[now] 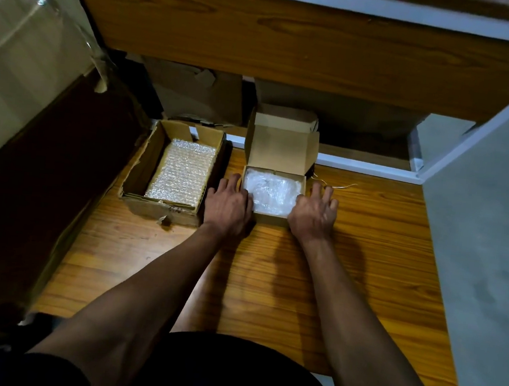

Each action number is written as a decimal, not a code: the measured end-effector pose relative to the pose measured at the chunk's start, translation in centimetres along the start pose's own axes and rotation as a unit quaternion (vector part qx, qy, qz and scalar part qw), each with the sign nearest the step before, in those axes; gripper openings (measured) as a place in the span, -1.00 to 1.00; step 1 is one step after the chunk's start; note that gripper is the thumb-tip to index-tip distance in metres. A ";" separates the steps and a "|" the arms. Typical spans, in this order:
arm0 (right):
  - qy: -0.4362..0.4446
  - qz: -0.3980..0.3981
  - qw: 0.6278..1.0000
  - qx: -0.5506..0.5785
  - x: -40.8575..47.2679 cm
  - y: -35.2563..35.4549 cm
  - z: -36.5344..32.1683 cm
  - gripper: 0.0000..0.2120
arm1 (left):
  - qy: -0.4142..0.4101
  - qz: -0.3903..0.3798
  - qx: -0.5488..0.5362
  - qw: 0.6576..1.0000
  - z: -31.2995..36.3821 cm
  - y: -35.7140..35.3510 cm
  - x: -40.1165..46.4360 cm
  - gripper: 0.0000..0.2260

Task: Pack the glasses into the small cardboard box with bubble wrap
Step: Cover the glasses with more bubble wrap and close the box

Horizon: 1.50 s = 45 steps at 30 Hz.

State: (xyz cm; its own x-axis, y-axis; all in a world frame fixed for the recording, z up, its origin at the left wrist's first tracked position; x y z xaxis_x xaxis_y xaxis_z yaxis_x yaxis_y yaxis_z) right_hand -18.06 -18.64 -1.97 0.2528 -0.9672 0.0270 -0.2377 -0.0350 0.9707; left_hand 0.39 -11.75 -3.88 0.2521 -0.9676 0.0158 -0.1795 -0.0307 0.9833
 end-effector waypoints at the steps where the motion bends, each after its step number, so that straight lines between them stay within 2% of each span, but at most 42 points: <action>1: -0.006 -0.012 1.000 -0.004 0.2 0.0 0.0 -0.76 | 0.000 -0.010 -0.005 1.000 0.1 -0.1 0.0 -0.49; 8: -0.037 -0.074 0.996 -0.042 1.0 -0.2 0.2 -0.73 | 0.004 -0.122 -0.070 0.990 0.5 -0.5 0.3 -0.44; 11: -0.037 -0.082 0.994 -0.064 1.2 -0.1 -0.2 -0.72 | -0.012 -0.136 -0.070 0.988 0.3 -0.1 0.7 -0.43; 13: -0.029 -0.071 0.995 -0.070 1.2 0.2 -0.5 -0.70 | -0.021 -0.121 -0.051 0.991 0.2 0.0 0.8 -0.43; 16: -0.007 -0.026 0.998 -0.052 0.5 0.8 -0.2 -0.69 | -0.015 -0.034 -0.020 0.999 0.1 0.6 0.1 -0.49; 19: 0.038 0.040 0.998 0.024 -0.3 0.7 1.0 -0.82 | -0.032 0.038 0.002 0.999 -0.2 0.7 -1.2 -0.60; 23: 0.074 0.052 0.994 0.056 -1.1 -0.6 2.0 -0.72 | -0.042 0.070 0.002 0.997 -0.3 0.2 -1.9 -0.62; 31: 0.028 -0.013 0.997 0.064 -1.2 -0.5 1.3 -0.53 | -0.013 0.062 -0.039 0.997 -1.1 -0.1 -2.1 -0.48; 36: -0.002 -0.111 0.993 0.049 -0.8 0.4 0.7 -0.40 | -0.031 0.047 -0.001 0.998 -1.3 0.0 -2.1 -0.40; 40: -0.002 -0.142 0.989 0.031 -0.5 0.3 0.6 -0.30 | -0.051 0.029 0.031 0.998 -1.3 -0.2 -2.3 -0.32; 45: 0.024 -0.146 0.989 -0.018 -0.2 0.4 0.3 -0.35 | -0.075 0.028 0.056 0.995 -1.2 0.5 -2.2 -0.33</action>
State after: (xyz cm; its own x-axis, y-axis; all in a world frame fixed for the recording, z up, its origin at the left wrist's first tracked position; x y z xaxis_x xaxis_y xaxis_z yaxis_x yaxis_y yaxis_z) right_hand -18.53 -18.50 -1.65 0.3504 -0.9041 -0.2446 -0.1152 -0.3008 0.9467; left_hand 0.89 -9.33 -3.24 0.0960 -0.9948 0.0336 -0.2964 0.0037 0.9551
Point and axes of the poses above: each hand's wrist, its own x-axis towards the middle knuckle, its own y-axis out of the back of the hand, z = x × y, the point moved 4 cm from there along x, towards the middle knuckle, and after that the axes turned 15 degrees about x, right-handed, at the moved point
